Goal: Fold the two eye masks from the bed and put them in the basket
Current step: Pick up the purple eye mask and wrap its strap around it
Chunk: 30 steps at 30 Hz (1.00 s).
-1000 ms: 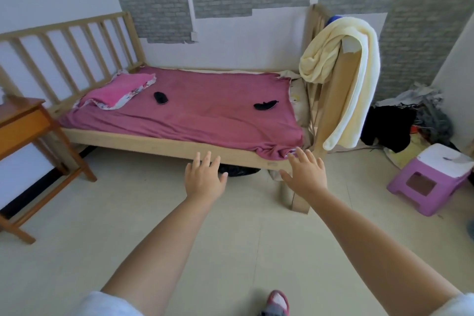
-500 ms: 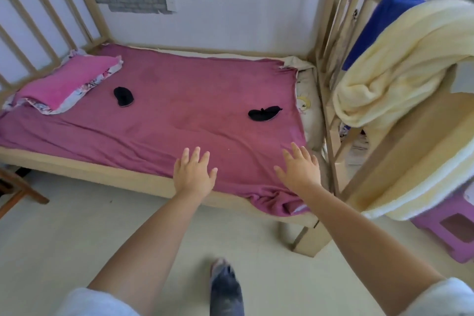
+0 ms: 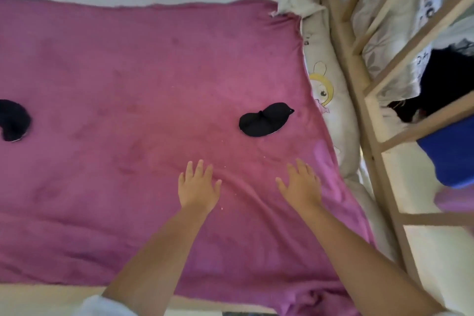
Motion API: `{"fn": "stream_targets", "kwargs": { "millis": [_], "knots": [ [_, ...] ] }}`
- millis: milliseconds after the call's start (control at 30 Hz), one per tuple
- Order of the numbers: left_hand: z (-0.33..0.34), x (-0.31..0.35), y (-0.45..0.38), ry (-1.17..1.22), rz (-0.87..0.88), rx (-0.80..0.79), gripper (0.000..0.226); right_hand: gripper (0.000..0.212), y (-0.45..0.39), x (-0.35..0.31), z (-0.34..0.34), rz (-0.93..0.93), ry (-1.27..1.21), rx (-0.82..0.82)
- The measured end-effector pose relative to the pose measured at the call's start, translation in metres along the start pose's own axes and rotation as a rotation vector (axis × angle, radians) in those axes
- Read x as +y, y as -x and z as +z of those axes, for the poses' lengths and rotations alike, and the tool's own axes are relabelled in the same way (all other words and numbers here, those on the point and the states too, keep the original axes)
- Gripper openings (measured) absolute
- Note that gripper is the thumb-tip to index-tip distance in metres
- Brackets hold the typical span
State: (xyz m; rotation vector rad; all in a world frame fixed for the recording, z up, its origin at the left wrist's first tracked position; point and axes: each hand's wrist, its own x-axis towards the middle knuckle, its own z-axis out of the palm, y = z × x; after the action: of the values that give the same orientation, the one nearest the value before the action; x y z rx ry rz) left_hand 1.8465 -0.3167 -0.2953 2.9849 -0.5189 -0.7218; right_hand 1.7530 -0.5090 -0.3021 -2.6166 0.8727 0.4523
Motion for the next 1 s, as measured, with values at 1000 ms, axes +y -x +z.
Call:
{"fn": "stream_targets", "kwargs": {
  "millis": [1000],
  "knots": [
    [0.035,0.048,-0.165,0.643,-0.043,-0.078,0.060,0.019,-0.190,-0.020,-0.002,-0.165,-0.611,0.059]
  ]
}}
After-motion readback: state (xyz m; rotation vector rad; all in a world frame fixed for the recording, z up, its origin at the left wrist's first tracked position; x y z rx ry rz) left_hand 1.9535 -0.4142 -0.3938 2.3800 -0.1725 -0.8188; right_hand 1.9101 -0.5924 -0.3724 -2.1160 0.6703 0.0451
